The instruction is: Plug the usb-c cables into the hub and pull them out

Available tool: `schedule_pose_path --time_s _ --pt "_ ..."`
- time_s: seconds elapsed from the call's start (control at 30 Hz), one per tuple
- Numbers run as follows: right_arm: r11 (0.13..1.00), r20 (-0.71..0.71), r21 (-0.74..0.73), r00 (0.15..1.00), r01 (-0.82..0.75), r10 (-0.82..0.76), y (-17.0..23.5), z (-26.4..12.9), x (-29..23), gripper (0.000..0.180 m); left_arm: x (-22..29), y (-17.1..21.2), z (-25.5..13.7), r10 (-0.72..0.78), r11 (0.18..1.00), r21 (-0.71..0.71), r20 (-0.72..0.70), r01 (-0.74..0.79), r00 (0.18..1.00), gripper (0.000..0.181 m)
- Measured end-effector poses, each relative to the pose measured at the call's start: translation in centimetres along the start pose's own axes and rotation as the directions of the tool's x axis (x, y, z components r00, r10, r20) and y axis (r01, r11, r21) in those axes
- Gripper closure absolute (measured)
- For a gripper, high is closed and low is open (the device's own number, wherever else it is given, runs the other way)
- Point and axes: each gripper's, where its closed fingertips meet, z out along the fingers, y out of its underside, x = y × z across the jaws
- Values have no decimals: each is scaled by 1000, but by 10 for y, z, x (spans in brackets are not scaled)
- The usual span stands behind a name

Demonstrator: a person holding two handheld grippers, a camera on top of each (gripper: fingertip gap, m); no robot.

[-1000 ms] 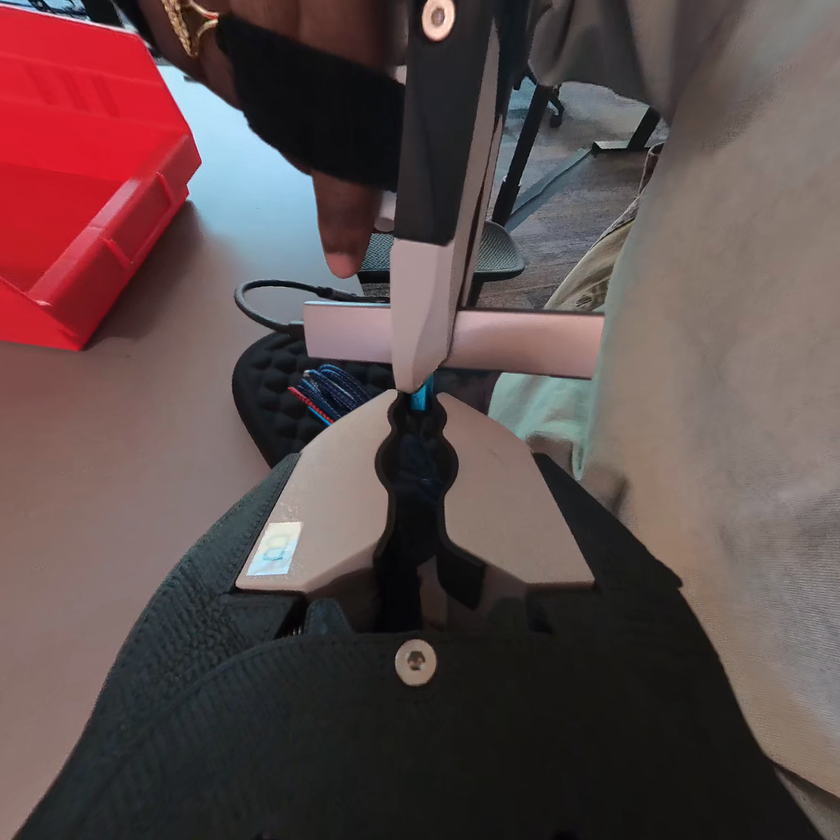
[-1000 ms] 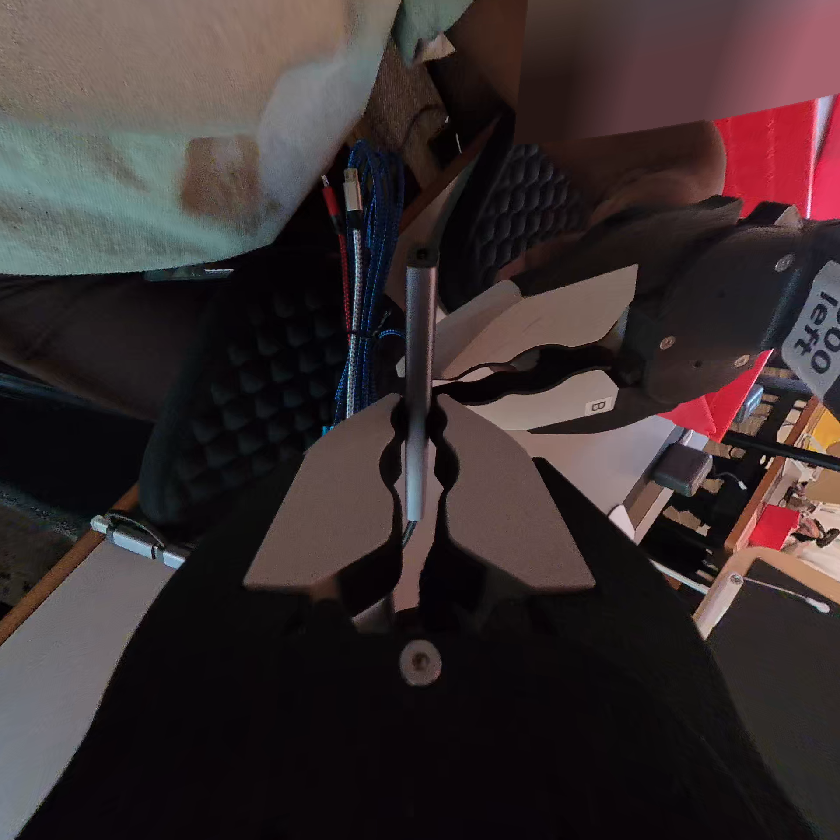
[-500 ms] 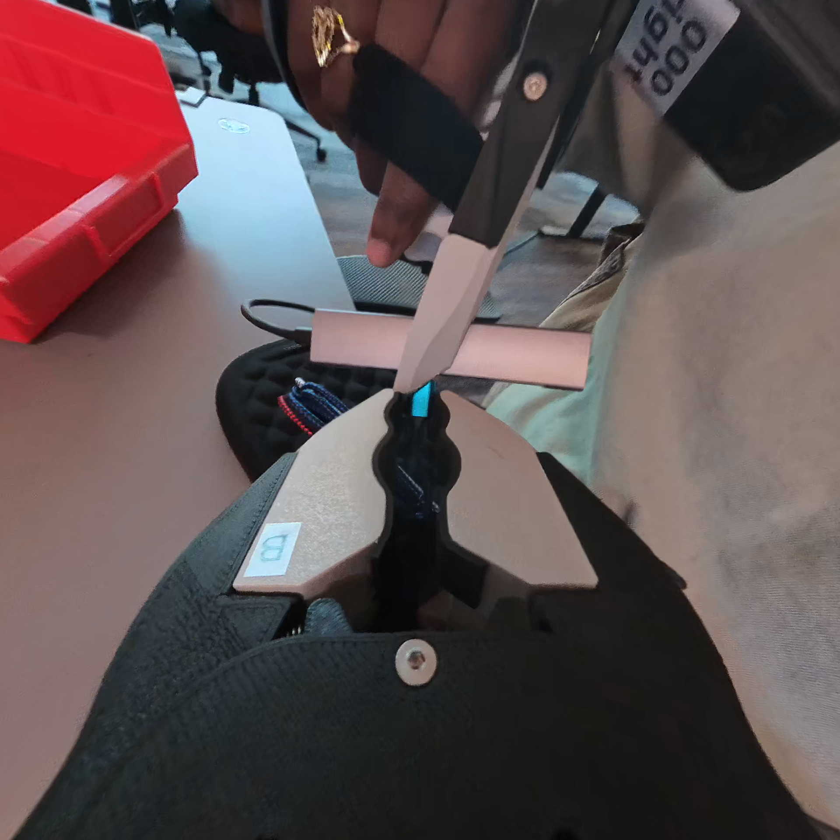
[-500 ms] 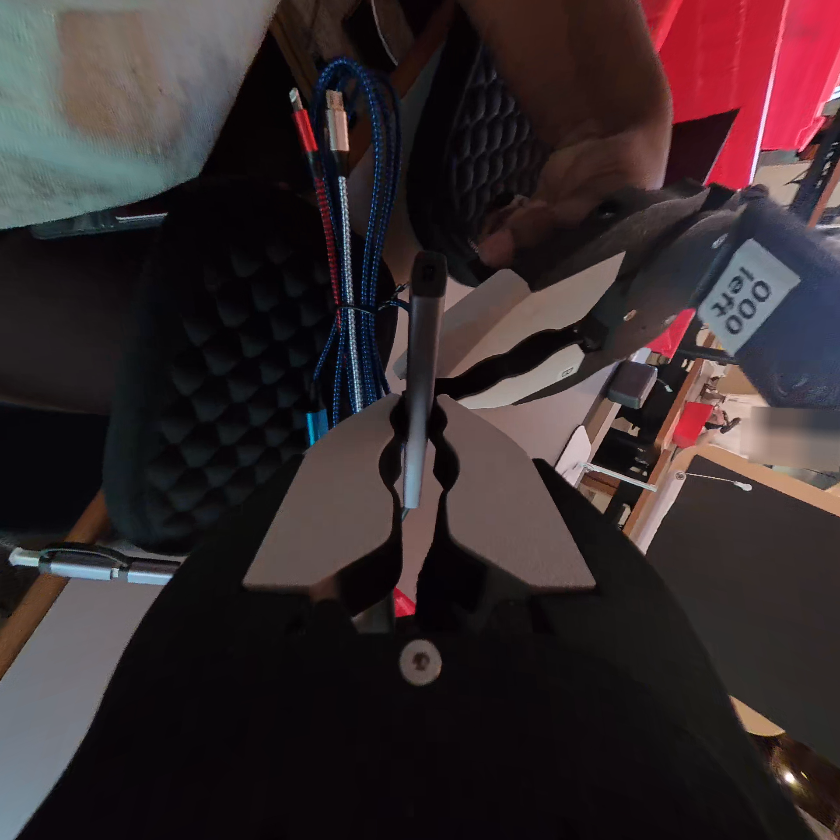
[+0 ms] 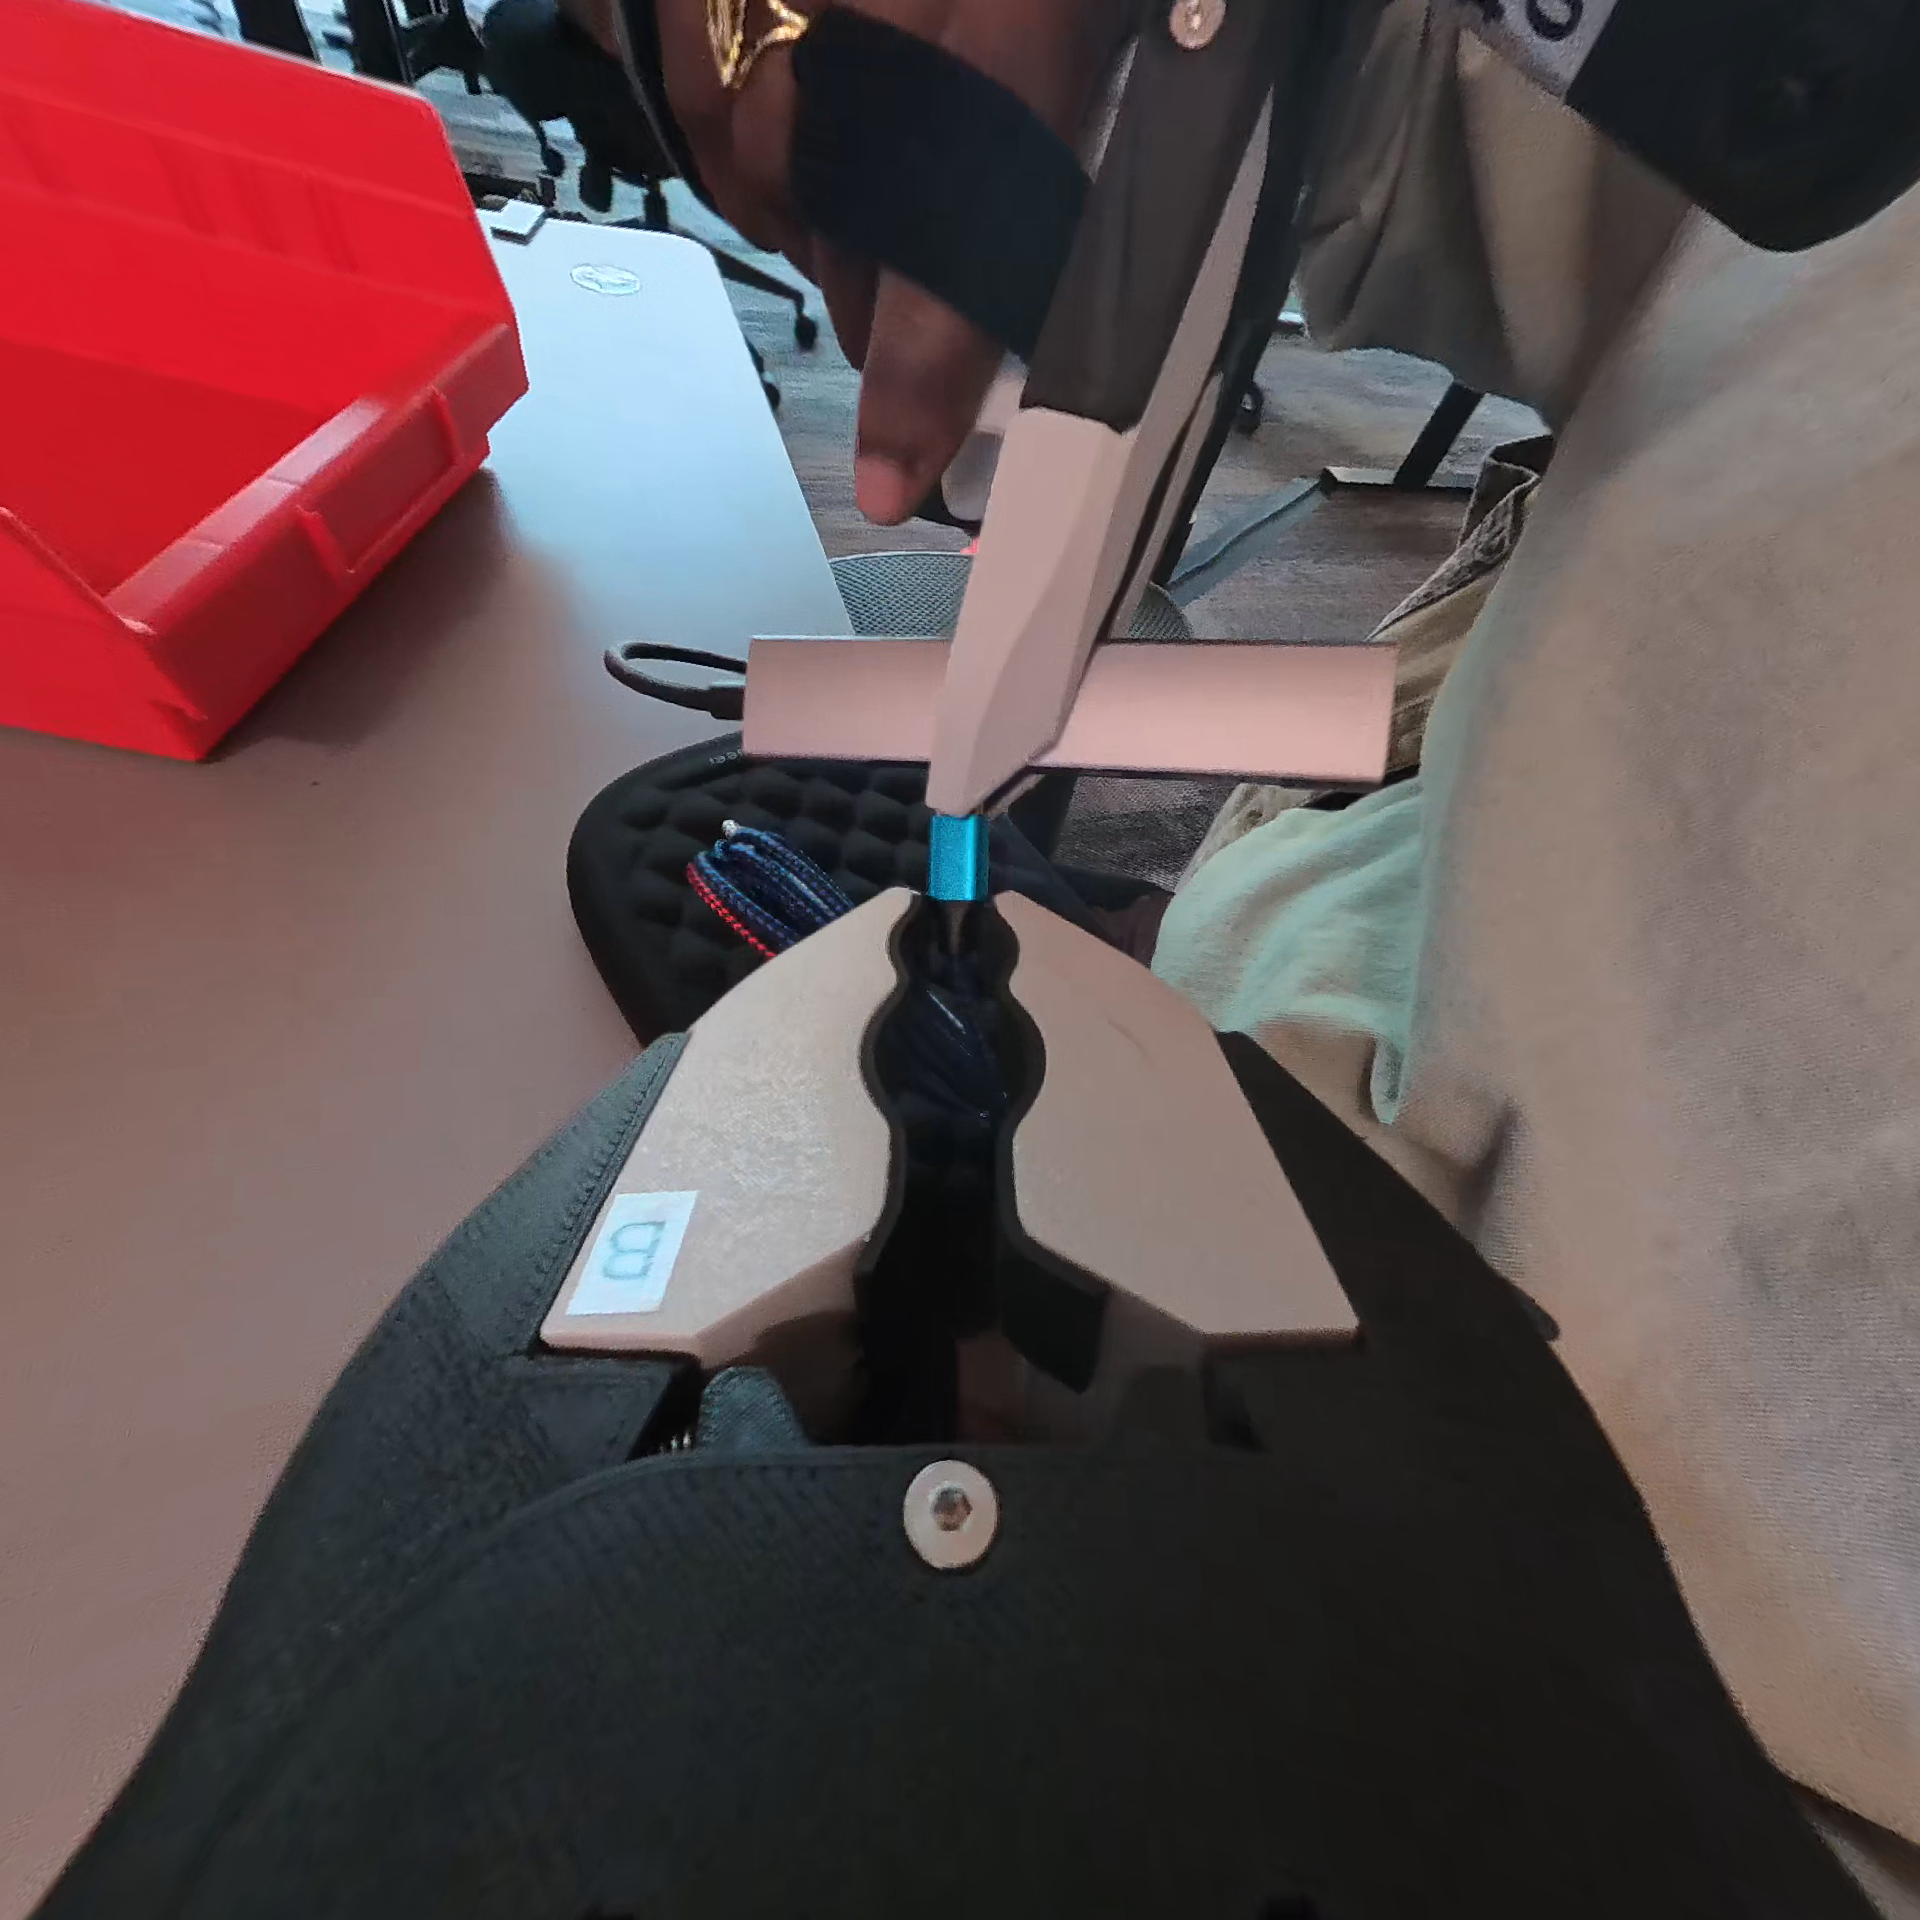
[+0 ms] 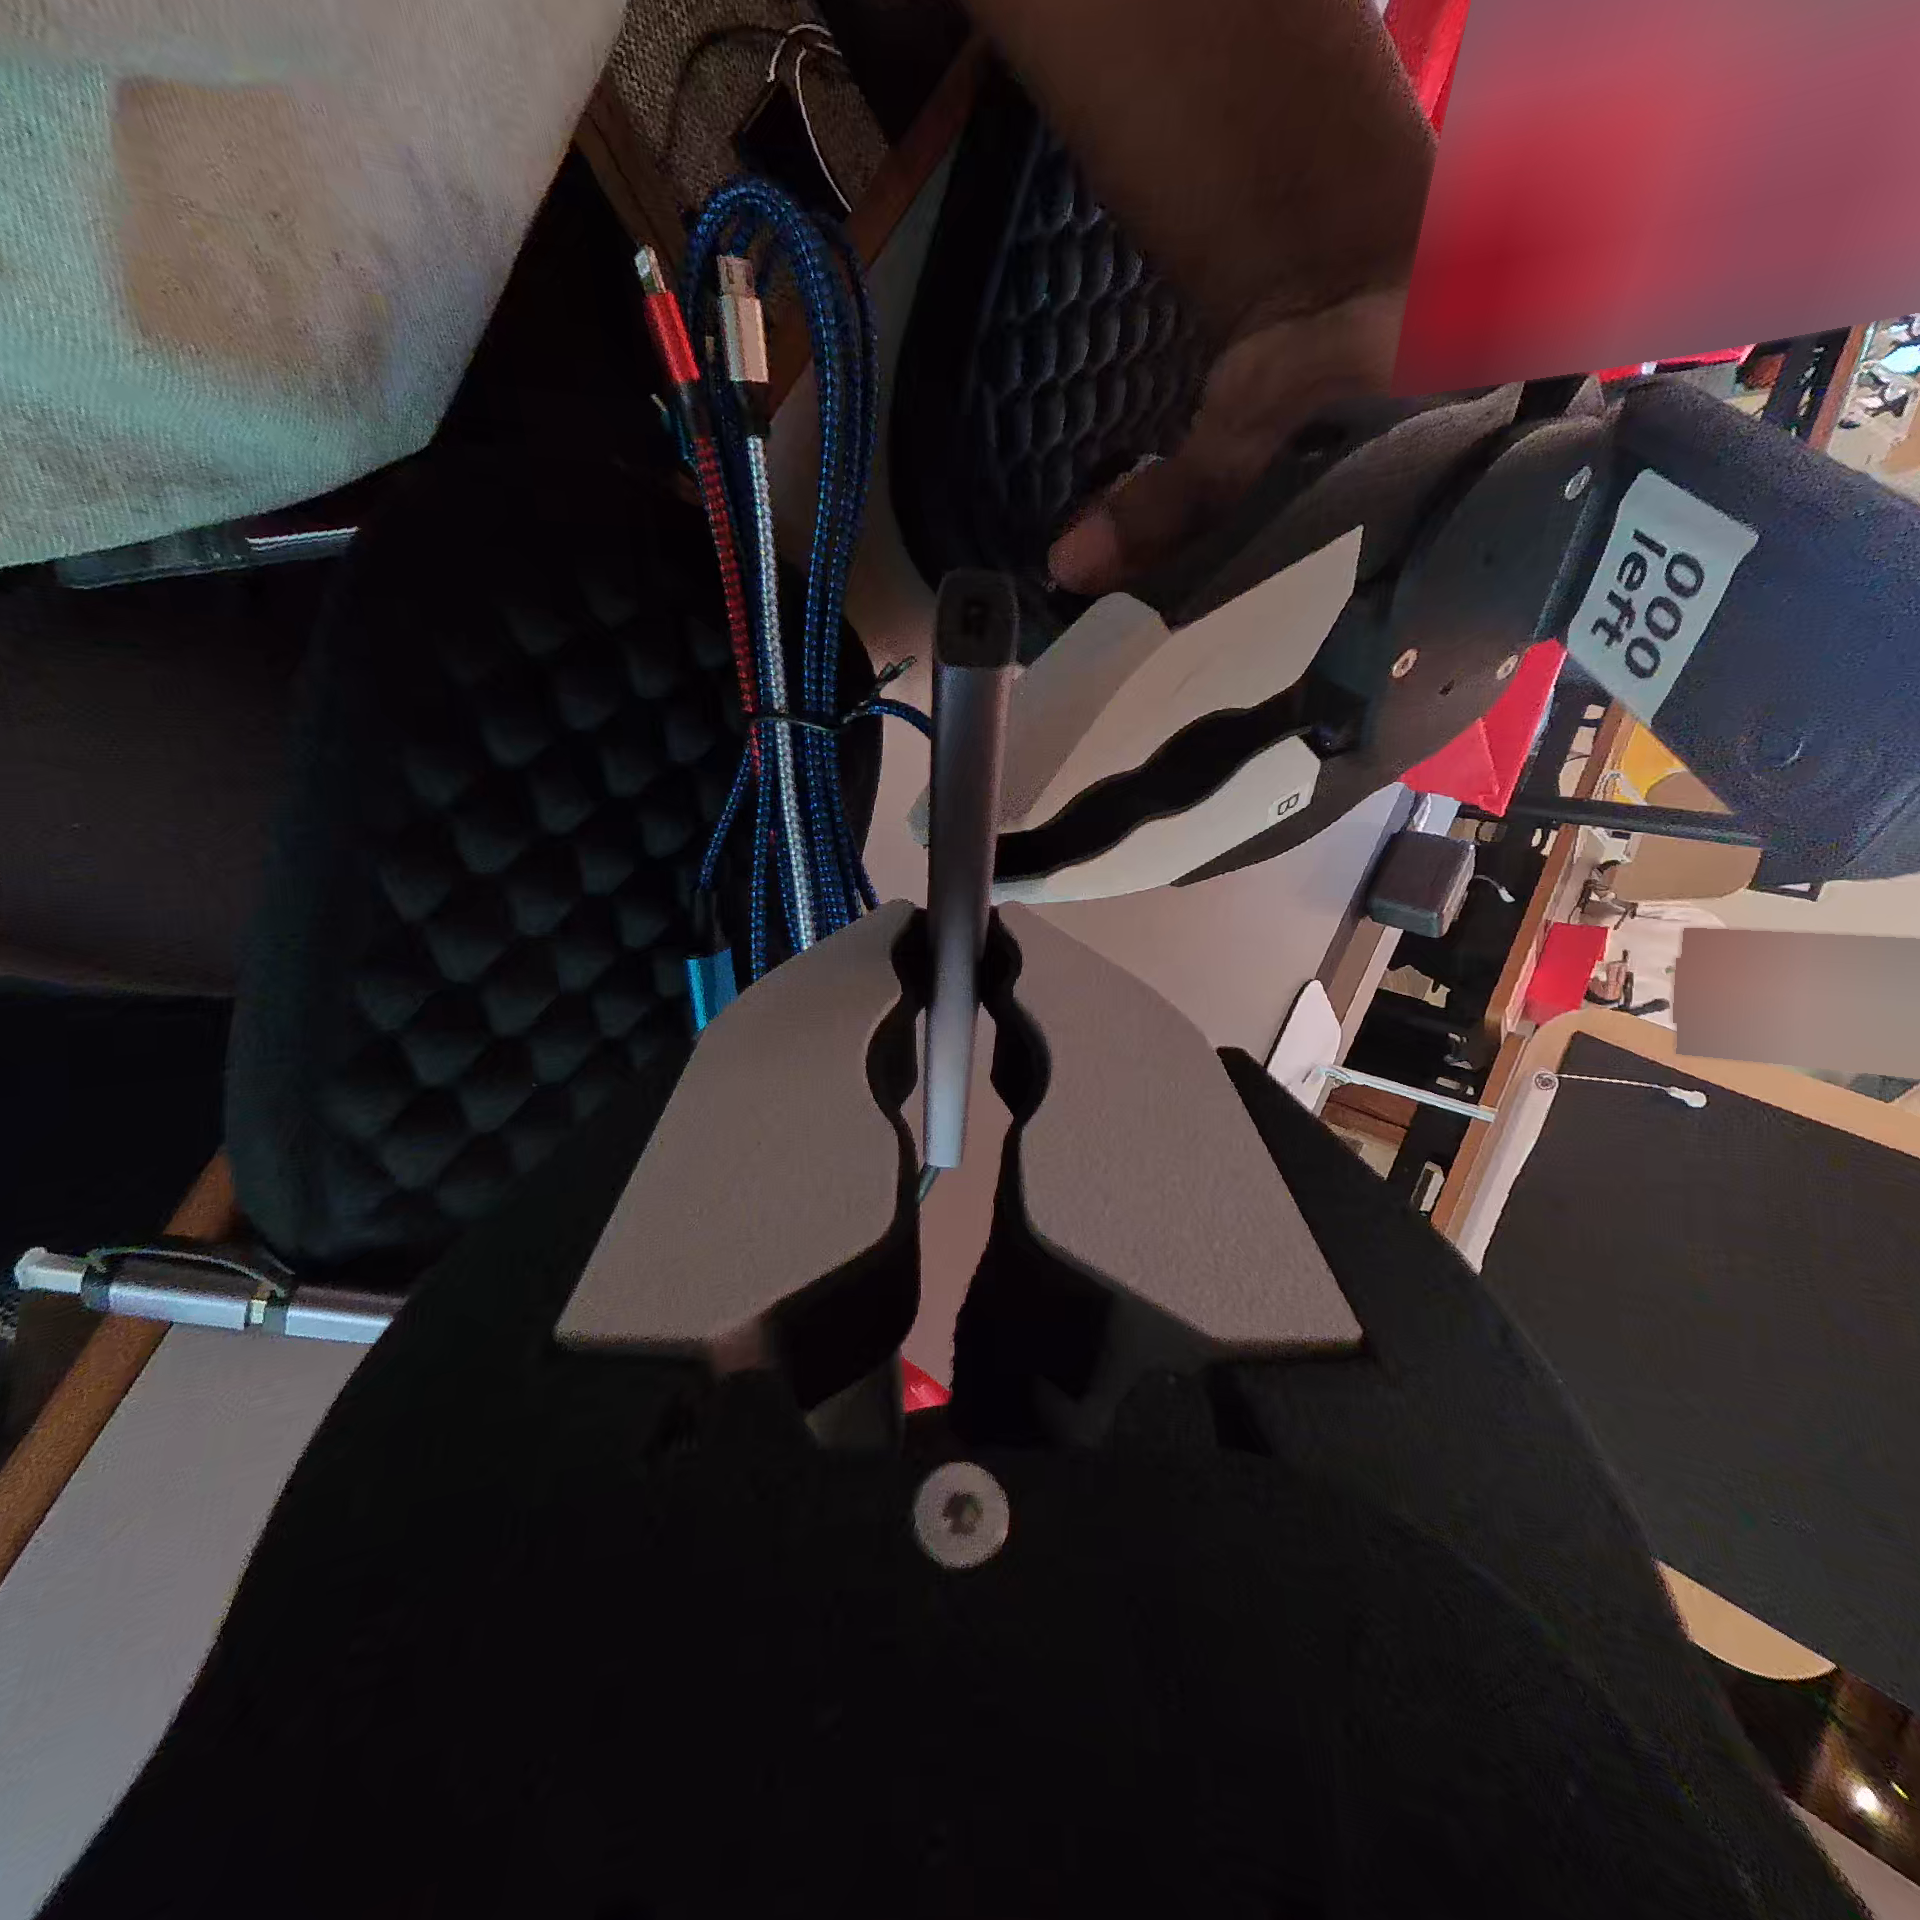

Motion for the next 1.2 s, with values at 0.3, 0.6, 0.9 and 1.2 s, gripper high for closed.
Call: schedule_pose_path --time_s 0.3,0.6,0.9,1.2 --pt "998 4 43 999 -51 51 -1 -2 -1 171 4 -1 2 26 1000 6 -28 -26 999 171" --pt "998 -41 44 998 -51 52 1 0 1 171 5 -3 -1 -10 1000 22 -49 11 999 171" --pt "998 -42 58 998 -35 37 -1 -1 0 171 6 -2 -1 1 1000 14 -48 0 999 171" --pt "998 -20 53 1000 -21 22 -2 2 -3 171 6 -1 3 43 999 -33 -7 -44 999 172"
